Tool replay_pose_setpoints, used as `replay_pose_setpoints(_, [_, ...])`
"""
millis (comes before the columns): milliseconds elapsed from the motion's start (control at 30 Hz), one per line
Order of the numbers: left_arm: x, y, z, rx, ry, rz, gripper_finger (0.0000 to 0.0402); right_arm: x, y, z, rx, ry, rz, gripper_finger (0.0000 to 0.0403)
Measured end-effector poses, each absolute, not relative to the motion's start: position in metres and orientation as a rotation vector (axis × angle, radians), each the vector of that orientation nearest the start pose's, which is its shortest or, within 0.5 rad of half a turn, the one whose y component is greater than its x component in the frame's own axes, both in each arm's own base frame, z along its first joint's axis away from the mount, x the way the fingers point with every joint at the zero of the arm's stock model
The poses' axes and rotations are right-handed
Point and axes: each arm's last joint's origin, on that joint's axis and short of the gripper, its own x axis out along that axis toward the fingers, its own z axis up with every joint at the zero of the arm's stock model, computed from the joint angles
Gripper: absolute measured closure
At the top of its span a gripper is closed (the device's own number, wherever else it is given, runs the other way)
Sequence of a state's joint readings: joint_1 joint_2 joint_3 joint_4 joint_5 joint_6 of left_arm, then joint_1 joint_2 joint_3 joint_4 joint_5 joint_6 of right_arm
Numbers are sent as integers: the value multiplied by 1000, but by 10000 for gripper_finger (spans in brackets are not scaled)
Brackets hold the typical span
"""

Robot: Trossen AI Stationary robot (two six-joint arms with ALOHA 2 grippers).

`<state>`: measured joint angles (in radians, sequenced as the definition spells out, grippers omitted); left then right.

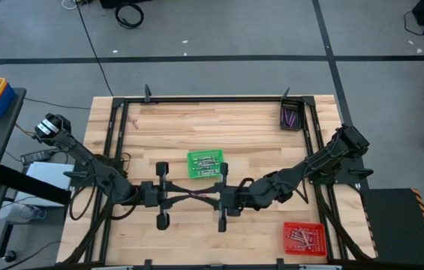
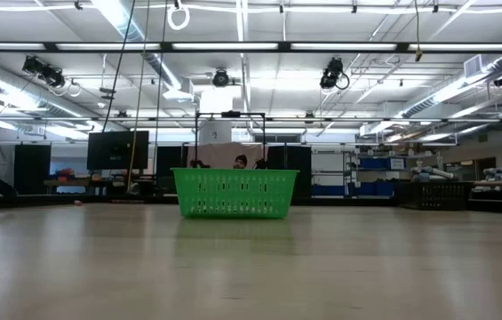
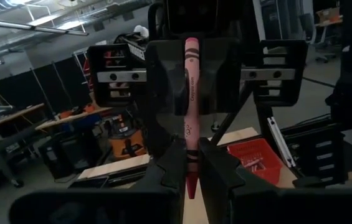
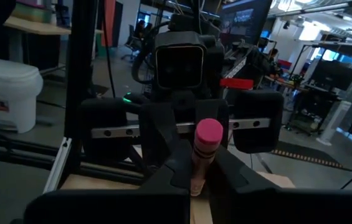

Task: Sort crayons
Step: Put the pink crayon into the red basket

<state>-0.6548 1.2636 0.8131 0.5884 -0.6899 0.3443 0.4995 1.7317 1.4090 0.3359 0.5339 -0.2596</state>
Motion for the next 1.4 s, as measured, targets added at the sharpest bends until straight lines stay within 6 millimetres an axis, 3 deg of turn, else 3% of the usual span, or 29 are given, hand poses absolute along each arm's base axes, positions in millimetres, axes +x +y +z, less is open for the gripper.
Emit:
replay_pose_setpoints(233, [220,-156,322,338,-91,107,307,364,181,343,-240,8,-42,359])
replay_pose_setpoints(400, [191,-149,326,382,58,246,243,360,183,331,-334,129,-118,367])
replay_pose_setpoints(500, [171,-129,320,283,163,362,212,357,179,317,-396,273,-203,367])
replay_pose_setpoints(600, [156,-100,304,94,266,471,194,348,172,301,-346,428,-279,366])
replay_pose_setpoints(767, [144,-53,276,-73,429,797,193,314,172,269,16,846,-216,366])
replay_pose_setpoints(900, [160,-35,267,-122,484,932,202,278,182,249,375,1279,-345,366])
replay_pose_setpoints(1033, [187,-27,260,-51,554,919,207,241,209,238,552,1577,-473,365])
replay_pose_setpoints(1233, [220,-20,253,76,606,837,207,202,249,237,688,1648,-562,365])
replay_pose_setpoints(1400, [228,-21,252,124,614,803,207,177,273,211,682,1626,-629,364])
